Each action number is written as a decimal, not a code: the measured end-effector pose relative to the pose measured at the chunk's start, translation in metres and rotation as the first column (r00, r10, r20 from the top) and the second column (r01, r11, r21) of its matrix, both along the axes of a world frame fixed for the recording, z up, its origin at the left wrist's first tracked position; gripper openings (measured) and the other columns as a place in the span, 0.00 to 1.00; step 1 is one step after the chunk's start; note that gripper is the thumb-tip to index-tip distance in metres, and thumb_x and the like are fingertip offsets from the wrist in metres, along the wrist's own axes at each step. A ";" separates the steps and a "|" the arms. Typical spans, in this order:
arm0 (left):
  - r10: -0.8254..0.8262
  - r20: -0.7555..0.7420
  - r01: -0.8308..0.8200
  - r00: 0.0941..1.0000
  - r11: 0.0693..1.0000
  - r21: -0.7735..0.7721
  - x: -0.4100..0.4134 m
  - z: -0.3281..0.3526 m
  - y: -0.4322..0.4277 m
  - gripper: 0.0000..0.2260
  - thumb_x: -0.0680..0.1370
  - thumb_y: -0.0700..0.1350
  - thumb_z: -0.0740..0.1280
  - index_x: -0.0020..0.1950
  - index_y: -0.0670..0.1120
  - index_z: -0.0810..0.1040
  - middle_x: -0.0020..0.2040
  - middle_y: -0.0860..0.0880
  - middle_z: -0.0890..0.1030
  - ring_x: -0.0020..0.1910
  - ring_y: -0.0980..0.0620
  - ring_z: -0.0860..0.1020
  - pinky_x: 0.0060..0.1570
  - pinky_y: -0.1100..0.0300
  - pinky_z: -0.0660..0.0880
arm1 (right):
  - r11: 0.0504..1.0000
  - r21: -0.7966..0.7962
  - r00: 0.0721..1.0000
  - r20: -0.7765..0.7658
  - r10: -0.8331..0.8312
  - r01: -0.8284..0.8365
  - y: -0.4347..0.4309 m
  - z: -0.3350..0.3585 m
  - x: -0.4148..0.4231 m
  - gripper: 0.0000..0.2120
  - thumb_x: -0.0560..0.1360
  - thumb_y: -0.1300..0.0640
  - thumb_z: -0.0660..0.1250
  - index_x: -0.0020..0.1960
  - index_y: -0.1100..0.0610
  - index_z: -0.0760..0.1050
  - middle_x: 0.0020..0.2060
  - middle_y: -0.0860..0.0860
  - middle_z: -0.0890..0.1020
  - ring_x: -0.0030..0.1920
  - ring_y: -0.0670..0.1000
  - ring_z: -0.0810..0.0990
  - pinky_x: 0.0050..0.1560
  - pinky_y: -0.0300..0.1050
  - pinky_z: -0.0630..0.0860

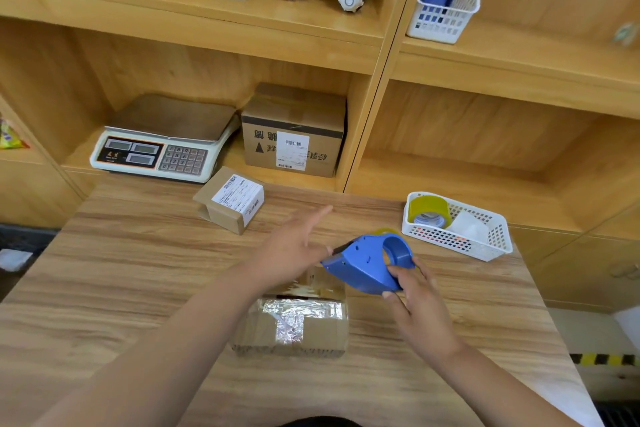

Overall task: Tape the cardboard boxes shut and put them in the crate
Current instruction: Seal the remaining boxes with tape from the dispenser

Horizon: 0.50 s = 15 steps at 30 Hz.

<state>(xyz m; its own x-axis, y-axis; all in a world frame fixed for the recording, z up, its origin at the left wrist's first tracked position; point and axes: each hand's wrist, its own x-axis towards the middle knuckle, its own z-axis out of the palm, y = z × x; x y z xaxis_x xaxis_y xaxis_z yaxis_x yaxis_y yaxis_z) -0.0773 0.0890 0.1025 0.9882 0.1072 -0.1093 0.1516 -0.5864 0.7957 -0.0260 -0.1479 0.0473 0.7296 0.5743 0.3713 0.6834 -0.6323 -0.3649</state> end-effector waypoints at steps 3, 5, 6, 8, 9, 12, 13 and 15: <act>0.034 0.009 -0.033 0.999 0.999 -0.033 -0.004 0.004 0.002 0.22 0.75 0.47 0.69 0.69 0.58 0.70 0.61 0.63 0.73 0.57 0.61 0.73 0.49 0.70 0.68 | 1.000 0.005 1.000 0.005 0.028 -0.028 -0.002 0.004 -0.003 0.13 0.72 0.57 0.63 0.52 0.62 0.79 0.42 0.52 0.82 0.59 0.51 0.66 0.68 0.49 0.64; 0.078 0.014 -0.076 0.997 0.994 -0.074 -0.006 0.004 0.002 0.13 0.75 0.46 0.70 0.58 0.57 0.79 0.52 0.66 0.77 0.52 0.67 0.75 0.48 0.69 0.71 | 0.999 -0.006 0.999 0.034 0.037 -0.037 -0.001 0.008 -0.006 0.12 0.70 0.61 0.67 0.52 0.62 0.79 0.42 0.52 0.82 0.59 0.51 0.65 0.66 0.54 0.66; 0.110 0.020 -0.107 0.994 0.989 -0.098 -0.007 0.004 0.002 0.08 0.75 0.46 0.70 0.53 0.56 0.81 0.48 0.66 0.79 0.47 0.69 0.76 0.45 0.68 0.72 | 0.999 0.005 0.999 0.020 0.045 -0.045 0.000 0.010 -0.008 0.12 0.70 0.61 0.66 0.53 0.62 0.79 0.43 0.51 0.82 0.60 0.51 0.65 0.66 0.55 0.66; 0.157 0.048 -0.151 0.986 0.981 -0.122 -0.008 0.003 0.001 0.05 0.75 0.46 0.70 0.45 0.56 0.83 0.44 0.64 0.81 0.42 0.69 0.76 0.43 0.67 0.72 | 0.997 0.035 0.997 -0.026 0.066 -0.065 0.001 0.016 -0.010 0.13 0.73 0.58 0.63 0.55 0.62 0.78 0.46 0.48 0.79 0.61 0.47 0.66 0.65 0.59 0.63; 0.172 0.060 -0.164 0.983 0.978 -0.127 -0.008 0.002 0.001 0.05 0.75 0.45 0.70 0.44 0.56 0.83 0.43 0.63 0.82 0.43 0.68 0.77 0.45 0.66 0.73 | 0.997 0.042 0.995 -0.066 0.070 -0.068 0.001 0.016 -0.010 0.14 0.74 0.58 0.62 0.57 0.62 0.77 0.49 0.46 0.77 0.61 0.44 0.66 0.65 0.59 0.63; 0.229 0.059 -0.217 0.972 0.963 -0.162 -0.007 0.000 0.002 0.05 0.75 0.44 0.70 0.41 0.53 0.83 0.40 0.63 0.82 0.44 0.64 0.79 0.48 0.65 0.75 | 0.997 0.054 0.977 -0.206 0.059 -0.048 0.003 0.017 -0.011 0.18 0.75 0.55 0.58 0.63 0.58 0.73 0.57 0.44 0.72 0.67 0.45 0.64 0.68 0.53 0.63; 0.248 0.055 -0.234 0.967 0.956 -0.178 -0.007 -0.001 0.002 0.06 0.75 0.44 0.70 0.40 0.52 0.82 0.38 0.62 0.82 0.42 0.63 0.79 0.47 0.65 0.75 | 0.997 0.060 0.973 -0.221 0.064 -0.052 0.004 0.019 -0.012 0.20 0.75 0.53 0.56 0.65 0.57 0.72 0.59 0.44 0.71 0.66 0.46 0.65 0.67 0.51 0.64; 0.281 0.035 -0.266 0.959 0.935 -0.236 -0.006 -0.002 0.002 0.07 0.75 0.41 0.69 0.38 0.50 0.82 0.36 0.57 0.83 0.38 0.60 0.81 0.44 0.63 0.76 | 0.996 0.071 0.975 -0.213 0.069 -0.055 0.006 0.024 -0.014 0.22 0.74 0.53 0.55 0.67 0.55 0.69 0.59 0.43 0.69 0.60 0.43 0.64 0.63 0.51 0.66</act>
<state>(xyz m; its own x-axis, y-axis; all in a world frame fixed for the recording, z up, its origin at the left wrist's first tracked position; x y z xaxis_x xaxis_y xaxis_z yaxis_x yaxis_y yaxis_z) -0.0837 0.0914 0.1008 0.9300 0.3546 -0.0972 0.2227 -0.3329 0.9163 -0.0397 -0.1418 0.0708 0.7600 0.6011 0.2470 0.6217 -0.5617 -0.5458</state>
